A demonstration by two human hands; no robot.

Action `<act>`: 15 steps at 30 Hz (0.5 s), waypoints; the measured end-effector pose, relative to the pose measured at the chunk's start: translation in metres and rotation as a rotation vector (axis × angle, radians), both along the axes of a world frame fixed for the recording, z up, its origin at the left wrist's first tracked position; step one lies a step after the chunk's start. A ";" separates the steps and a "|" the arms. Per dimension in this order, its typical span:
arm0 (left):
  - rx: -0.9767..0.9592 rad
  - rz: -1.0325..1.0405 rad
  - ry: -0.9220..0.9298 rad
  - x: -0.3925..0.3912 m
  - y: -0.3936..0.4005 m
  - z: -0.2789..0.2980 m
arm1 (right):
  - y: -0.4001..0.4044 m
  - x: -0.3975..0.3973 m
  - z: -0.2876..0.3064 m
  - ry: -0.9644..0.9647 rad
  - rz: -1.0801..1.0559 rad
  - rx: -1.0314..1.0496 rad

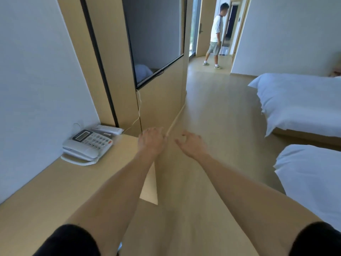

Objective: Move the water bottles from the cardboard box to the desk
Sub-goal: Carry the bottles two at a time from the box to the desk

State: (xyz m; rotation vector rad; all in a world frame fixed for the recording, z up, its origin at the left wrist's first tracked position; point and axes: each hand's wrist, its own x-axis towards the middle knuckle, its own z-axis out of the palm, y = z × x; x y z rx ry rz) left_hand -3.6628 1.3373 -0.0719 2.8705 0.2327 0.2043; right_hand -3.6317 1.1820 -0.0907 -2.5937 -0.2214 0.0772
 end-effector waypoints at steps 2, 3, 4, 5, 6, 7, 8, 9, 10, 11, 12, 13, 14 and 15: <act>0.006 -0.050 0.020 0.020 -0.049 -0.004 | -0.050 0.010 -0.002 0.004 -0.059 -0.025; 0.010 -0.076 0.027 0.030 -0.073 -0.006 | -0.074 0.016 -0.002 0.007 -0.086 -0.038; 0.011 -0.101 0.034 0.039 -0.095 -0.009 | -0.097 0.021 -0.003 0.015 -0.110 -0.049; 0.010 -0.124 0.042 0.048 -0.116 -0.011 | -0.119 0.026 -0.004 0.029 -0.133 -0.061; 0.008 -0.143 0.047 0.056 -0.135 -0.013 | -0.140 0.030 -0.004 0.041 -0.153 -0.072; 0.003 -0.163 0.051 0.064 -0.154 -0.016 | -0.160 0.034 -0.005 0.052 -0.172 -0.080; -0.005 -0.185 0.061 0.072 -0.171 -0.019 | -0.178 0.038 -0.006 0.061 -0.189 -0.084; -0.008 -0.208 0.074 0.080 -0.187 -0.022 | -0.196 0.041 -0.008 0.073 -0.204 -0.088; 0.000 -0.233 0.090 0.087 -0.202 -0.025 | -0.212 0.044 -0.010 0.090 -0.219 -0.093; 0.016 -0.255 0.108 0.094 -0.216 -0.029 | -0.228 0.046 -0.013 0.108 -0.237 -0.096; 0.032 -0.277 0.126 0.101 -0.228 -0.032 | -0.243 0.049 -0.015 0.122 -0.256 -0.094; 0.047 -0.298 0.142 0.108 -0.239 -0.034 | -0.257 0.053 -0.018 0.135 -0.275 -0.087; 0.052 -0.311 0.149 0.115 -0.250 -0.035 | -0.270 0.056 -0.019 0.147 -0.293 -0.076; 0.045 -0.314 0.146 0.123 -0.260 -0.035 | -0.283 0.060 -0.020 0.155 -0.310 -0.066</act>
